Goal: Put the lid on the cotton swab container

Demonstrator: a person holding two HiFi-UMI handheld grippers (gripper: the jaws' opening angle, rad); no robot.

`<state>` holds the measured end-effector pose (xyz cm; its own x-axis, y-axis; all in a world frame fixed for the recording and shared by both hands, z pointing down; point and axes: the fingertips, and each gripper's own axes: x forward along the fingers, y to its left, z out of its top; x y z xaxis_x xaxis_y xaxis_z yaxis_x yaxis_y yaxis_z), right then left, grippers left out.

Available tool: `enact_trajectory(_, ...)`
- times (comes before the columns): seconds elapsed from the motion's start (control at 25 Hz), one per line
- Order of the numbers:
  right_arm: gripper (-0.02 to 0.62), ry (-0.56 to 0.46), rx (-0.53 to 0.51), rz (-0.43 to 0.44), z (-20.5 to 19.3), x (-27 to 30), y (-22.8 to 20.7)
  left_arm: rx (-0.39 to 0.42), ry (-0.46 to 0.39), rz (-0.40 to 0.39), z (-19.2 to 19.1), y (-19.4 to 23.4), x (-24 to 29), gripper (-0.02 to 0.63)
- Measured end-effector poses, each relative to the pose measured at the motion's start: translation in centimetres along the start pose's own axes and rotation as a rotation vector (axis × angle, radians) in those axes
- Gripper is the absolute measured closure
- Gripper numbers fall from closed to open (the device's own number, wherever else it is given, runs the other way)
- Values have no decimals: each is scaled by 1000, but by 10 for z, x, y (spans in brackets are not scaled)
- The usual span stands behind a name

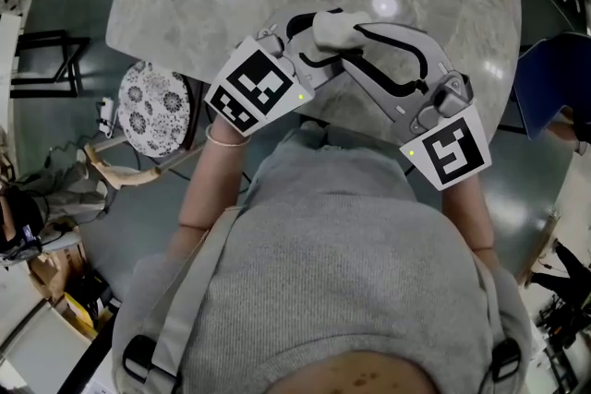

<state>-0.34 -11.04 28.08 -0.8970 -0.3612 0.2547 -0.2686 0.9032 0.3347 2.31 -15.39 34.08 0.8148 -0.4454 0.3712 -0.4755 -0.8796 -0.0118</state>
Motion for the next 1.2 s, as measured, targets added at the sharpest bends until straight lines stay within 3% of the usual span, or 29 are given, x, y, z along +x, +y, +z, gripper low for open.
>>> enact_trajectory(0.32, 491, -65, 145, -40, 5, 2, -3, -23, -44, -7, -2, -1, 3, 348)
enact_trajectory(0.52, 584, -115, 232, -127, 8, -1, -16, -33, -64, 14, -8, 5, 3, 348)
enact_trajectory(1.2, 592, -81, 297, -227, -7, -2, -22, -53, -77, 48, -39, 15, 21, 348)
